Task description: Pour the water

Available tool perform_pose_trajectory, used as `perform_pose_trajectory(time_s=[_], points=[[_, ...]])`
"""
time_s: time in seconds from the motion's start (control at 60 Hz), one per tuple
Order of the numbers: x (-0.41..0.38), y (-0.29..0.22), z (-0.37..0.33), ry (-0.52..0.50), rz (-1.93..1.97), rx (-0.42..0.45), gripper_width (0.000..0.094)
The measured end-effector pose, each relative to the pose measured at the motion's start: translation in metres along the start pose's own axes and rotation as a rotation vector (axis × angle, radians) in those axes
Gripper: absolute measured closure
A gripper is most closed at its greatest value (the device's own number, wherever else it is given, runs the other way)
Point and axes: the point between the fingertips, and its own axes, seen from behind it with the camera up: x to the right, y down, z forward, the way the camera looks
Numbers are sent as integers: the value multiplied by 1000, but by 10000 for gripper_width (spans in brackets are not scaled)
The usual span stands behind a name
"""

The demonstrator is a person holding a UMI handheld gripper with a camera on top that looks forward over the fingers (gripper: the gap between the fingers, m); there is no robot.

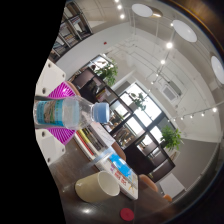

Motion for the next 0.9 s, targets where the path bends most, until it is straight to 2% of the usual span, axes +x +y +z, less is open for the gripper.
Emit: perform_pose_trajectory(time_s=[0.333,0.55,0.783,0.9], points=[[33,-100,16,-104,902,254,615],[60,-132,8,-178,1319,421,615],[74,-127,1,-189,1565,467,615],[65,-122,-2,-187,1567,455,616]])
